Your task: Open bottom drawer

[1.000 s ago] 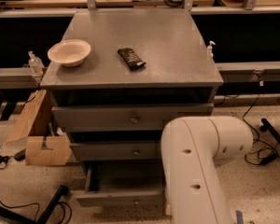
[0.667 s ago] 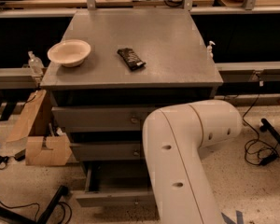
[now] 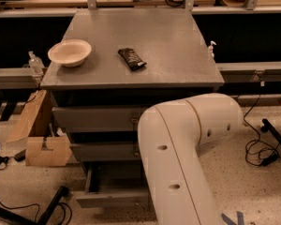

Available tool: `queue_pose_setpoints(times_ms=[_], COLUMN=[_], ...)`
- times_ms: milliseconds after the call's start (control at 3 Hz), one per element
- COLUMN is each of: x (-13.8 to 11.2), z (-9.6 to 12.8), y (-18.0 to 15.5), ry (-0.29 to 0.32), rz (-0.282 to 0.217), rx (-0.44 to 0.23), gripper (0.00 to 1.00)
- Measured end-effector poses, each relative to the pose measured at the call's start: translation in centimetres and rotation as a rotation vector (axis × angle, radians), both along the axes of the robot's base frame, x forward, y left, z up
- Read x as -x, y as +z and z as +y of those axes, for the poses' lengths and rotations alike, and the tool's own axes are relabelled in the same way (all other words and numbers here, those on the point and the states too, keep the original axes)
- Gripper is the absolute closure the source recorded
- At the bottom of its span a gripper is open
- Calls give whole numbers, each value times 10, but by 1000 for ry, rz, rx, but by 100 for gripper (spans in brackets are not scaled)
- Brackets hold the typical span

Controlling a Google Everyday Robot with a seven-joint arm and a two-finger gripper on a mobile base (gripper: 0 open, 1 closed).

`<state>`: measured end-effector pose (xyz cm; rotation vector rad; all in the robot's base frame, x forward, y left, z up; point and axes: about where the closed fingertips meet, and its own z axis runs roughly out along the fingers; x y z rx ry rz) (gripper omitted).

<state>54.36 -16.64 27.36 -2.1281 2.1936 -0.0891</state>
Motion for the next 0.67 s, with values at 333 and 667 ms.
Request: queue_pose_setpoints(times_ms=[333, 667], x=[0, 0], z=[0, 3], y=[0, -8], ry=[0, 8], rz=[0, 3], rx=[0, -23], gripper=[100, 100])
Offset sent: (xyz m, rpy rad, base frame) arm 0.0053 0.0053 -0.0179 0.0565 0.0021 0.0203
